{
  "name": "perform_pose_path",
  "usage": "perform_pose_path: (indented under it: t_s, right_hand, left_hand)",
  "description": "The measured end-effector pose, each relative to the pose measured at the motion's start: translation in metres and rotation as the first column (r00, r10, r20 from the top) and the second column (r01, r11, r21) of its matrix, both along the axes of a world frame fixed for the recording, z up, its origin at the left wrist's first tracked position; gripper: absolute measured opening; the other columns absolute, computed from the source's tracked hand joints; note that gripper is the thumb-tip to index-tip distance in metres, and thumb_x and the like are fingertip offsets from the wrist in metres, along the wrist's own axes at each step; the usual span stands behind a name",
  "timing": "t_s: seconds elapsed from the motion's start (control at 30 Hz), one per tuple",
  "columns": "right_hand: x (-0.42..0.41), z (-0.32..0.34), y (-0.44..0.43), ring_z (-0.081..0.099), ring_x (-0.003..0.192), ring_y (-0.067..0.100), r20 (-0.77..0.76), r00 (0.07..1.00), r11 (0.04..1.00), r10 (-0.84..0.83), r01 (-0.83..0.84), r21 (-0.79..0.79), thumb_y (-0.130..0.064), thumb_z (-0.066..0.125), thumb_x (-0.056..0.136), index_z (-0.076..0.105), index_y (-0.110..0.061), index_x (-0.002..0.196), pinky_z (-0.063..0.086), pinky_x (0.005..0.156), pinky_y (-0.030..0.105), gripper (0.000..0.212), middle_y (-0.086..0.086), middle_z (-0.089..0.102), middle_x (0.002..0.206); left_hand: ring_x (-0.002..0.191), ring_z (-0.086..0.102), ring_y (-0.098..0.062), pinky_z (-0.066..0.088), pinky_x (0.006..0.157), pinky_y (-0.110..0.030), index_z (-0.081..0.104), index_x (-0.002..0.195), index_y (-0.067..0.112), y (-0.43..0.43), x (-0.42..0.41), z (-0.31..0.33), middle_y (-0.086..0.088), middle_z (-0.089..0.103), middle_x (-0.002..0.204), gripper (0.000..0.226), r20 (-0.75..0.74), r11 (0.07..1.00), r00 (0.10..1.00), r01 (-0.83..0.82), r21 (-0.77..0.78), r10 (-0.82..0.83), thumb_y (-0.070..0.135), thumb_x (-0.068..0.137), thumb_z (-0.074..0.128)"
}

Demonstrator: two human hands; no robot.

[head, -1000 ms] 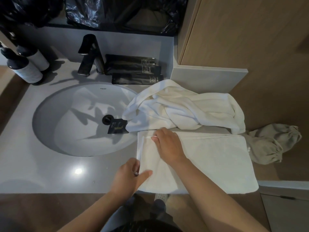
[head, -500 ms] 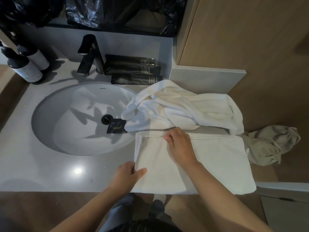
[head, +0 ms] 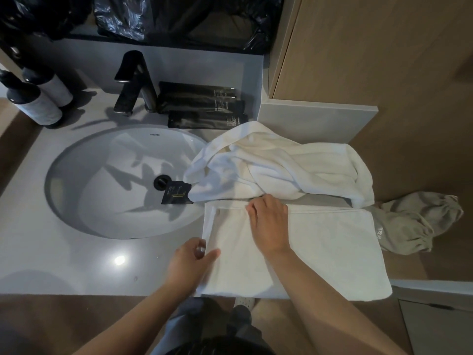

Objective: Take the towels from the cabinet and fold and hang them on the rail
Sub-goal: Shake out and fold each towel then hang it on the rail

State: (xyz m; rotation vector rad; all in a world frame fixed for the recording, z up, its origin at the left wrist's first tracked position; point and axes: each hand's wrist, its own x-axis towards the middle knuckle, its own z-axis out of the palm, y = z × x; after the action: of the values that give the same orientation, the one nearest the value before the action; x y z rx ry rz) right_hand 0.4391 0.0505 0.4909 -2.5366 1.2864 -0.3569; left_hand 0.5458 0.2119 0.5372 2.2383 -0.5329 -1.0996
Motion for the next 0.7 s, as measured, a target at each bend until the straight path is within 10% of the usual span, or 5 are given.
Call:
perform_pose_path:
  t_s: [0.2, 0.5, 0.7]
  right_hand:
    - [-0.005, -0.001, 0.0, 0.05, 0.082, 0.025, 0.021, 0.999, 0.999, 0.049, -0.049, -0.006, -0.028, 0.05, 0.099, 0.06, -0.015, 0.088, 0.037, 0.074, 0.038, 0.02, 0.002, 0.053, 0.089]
    - [-0.04, 0.012, 0.024, 0.053, 0.109, 0.021, 0.175, 0.979, 0.994, 0.101, -0.107, 0.023, -0.019, 0.053, 0.096, 0.062, -0.015, 0.117, 0.038, 0.101, 0.041, 0.023, 0.002, 0.06, 0.117]
    - [-0.067, 0.0, 0.045, 0.012, 0.151, 0.017, -0.168, 0.983, 0.994, 0.078, -0.064, 0.092, -0.038, 0.025, 0.102, 0.033, -0.02, 0.152, -0.002, 0.122, 0.044, 0.053, -0.001, 0.021, 0.162]
  left_hand:
    - [0.072, 0.062, -0.021, 0.049, 0.062, -0.03, 0.063, 0.08, 0.011, -0.029, 0.008, -0.01, -0.004, 0.068, 0.078, 0.026, -0.09, 0.97, 0.969, -0.236, -0.064, 0.23, 0.035, 0.092, 0.063]
    - [0.061, 0.051, -0.02, 0.034, 0.051, -0.031, 0.051, 0.077, 0.01, -0.031, 0.006, -0.031, -0.002, 0.055, 0.065, 0.033, 0.287, 0.994, 0.954, -0.057, -0.092, 0.082, 0.034, 0.1, 0.048]
    - [0.063, 0.056, -0.027, 0.041, 0.055, -0.034, 0.052, 0.081, 0.01, -0.035, 0.008, -0.03, -0.001, 0.054, 0.065, 0.034, 0.41, 1.0, 0.912, 0.024, -0.018, -0.015, 0.035, 0.101, 0.043]
